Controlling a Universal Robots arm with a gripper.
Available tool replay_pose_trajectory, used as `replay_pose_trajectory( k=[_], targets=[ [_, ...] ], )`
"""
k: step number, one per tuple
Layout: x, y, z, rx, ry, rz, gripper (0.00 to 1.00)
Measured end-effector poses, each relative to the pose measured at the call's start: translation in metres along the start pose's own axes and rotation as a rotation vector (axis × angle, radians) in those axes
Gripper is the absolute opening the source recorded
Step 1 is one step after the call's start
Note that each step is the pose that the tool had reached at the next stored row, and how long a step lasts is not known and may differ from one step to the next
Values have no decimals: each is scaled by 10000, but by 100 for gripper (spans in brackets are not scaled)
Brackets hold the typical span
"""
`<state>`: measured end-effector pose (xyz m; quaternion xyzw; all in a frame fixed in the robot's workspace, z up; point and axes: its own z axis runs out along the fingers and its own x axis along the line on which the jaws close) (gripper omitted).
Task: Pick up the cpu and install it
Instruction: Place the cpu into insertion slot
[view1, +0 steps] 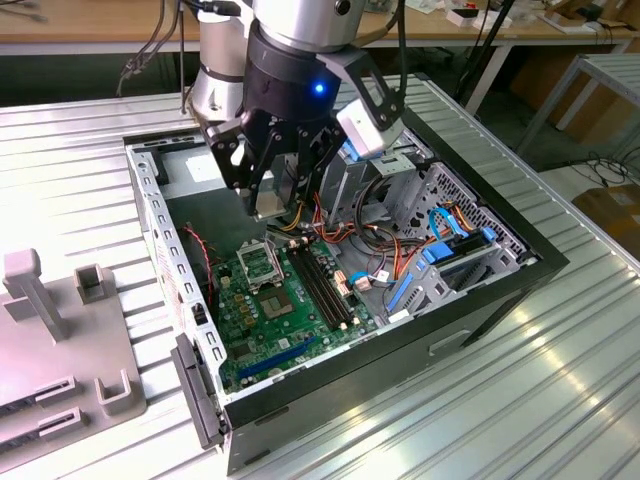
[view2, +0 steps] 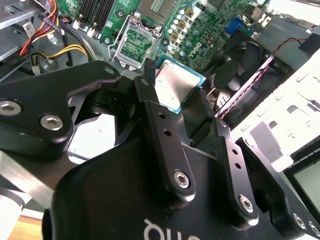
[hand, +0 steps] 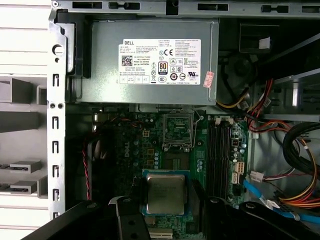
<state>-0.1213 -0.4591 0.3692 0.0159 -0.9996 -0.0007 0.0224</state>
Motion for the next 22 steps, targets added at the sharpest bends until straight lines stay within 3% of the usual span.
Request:
replay_pose_trajectory(
  k=[14, 22],
  targets=[
    [-3, 0, 65, 1, 0, 0, 47],
    [-3, 0, 71, 0, 1, 0, 47]
  ],
)
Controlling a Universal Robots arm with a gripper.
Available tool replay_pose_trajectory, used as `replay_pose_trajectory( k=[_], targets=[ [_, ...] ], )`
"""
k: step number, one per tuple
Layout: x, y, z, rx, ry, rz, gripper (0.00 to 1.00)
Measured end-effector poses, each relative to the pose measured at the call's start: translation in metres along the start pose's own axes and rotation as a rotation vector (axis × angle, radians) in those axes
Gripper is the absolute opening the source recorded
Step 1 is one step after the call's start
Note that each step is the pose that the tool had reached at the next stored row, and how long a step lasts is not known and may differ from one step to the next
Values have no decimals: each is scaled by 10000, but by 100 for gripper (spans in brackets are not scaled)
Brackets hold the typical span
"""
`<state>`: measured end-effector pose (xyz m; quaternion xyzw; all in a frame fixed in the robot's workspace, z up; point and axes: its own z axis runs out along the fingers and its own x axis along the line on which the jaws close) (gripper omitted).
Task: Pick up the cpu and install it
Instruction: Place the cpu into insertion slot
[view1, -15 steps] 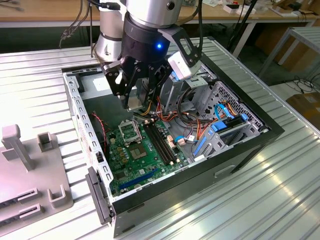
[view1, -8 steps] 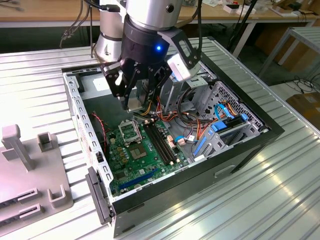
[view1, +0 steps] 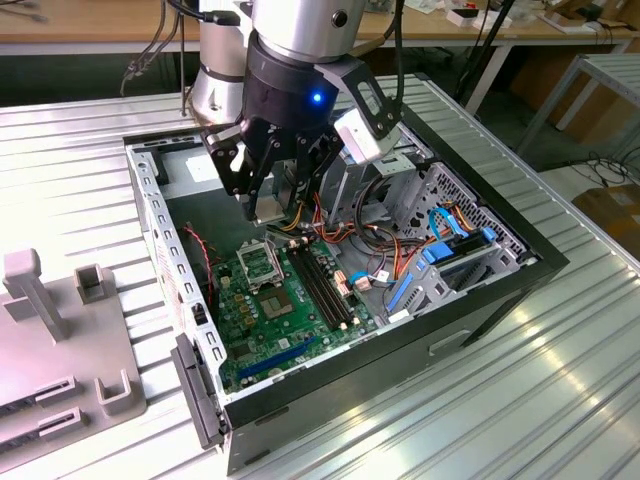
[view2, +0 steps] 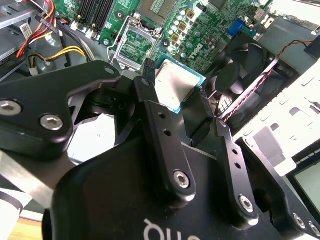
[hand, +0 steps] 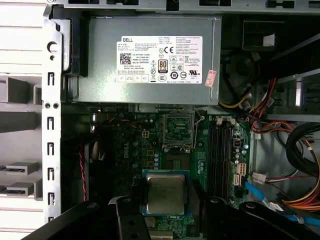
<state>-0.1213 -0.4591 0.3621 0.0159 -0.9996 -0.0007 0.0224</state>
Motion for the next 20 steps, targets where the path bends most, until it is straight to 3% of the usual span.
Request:
replay_pose_trajectory(
  k=[20],
  targets=[
    [-5, 0, 104, 0, -1, 0, 47]
  ],
)
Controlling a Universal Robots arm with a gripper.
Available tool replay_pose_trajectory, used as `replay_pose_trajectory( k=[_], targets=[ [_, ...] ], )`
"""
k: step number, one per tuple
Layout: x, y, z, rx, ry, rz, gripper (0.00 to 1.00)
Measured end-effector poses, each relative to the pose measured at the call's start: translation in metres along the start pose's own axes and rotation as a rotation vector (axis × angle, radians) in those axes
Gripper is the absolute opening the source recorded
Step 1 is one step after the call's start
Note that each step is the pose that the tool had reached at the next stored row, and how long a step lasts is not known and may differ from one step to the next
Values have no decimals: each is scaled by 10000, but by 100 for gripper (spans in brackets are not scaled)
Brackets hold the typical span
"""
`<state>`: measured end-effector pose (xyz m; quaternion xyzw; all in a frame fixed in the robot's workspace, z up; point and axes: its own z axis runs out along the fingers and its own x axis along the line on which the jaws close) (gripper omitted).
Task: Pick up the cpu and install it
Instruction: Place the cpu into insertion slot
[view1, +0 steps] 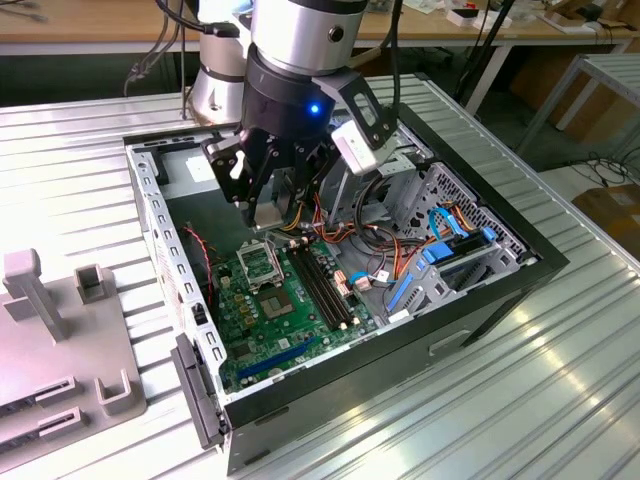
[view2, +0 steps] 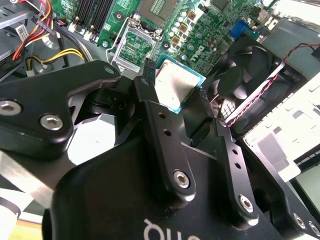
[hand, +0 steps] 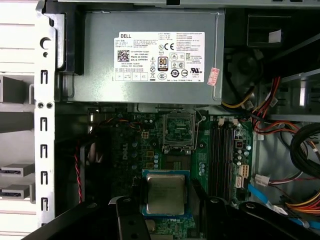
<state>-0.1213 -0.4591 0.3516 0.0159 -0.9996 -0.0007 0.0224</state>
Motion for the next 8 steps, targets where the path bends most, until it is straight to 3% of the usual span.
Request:
replay_pose_trajectory(
  k=[8],
  targets=[
    [-2, 0, 41, 0, 0, 0, 47]
  ],
)
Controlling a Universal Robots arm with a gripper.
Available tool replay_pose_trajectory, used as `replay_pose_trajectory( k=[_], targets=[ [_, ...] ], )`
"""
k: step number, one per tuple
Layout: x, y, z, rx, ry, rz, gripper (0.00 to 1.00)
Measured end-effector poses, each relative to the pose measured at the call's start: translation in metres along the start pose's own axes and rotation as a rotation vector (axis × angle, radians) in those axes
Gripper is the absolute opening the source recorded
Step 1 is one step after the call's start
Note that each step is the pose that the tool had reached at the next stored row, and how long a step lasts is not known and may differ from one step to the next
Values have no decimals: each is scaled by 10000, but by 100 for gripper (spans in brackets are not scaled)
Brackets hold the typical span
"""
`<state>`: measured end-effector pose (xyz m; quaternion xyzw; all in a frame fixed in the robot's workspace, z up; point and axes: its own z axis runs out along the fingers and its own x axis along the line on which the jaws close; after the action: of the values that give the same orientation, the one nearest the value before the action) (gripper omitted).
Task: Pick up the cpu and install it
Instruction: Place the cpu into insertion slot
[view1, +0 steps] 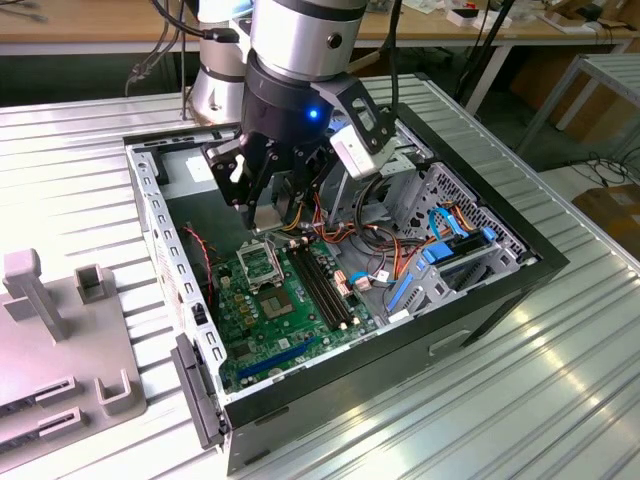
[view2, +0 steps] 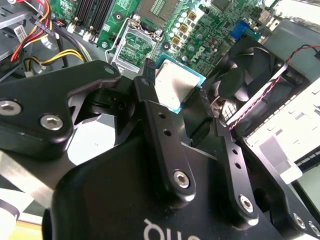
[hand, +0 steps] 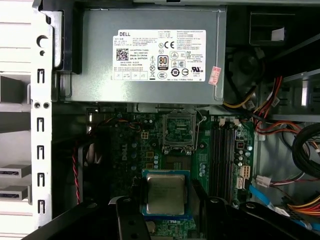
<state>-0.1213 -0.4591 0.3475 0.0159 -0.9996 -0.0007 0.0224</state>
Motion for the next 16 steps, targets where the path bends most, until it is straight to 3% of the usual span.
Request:
replay_pose_trajectory(
  k=[16],
  targets=[
    [-2, 0, 45, 0, 0, 0, 47]
  ],
)
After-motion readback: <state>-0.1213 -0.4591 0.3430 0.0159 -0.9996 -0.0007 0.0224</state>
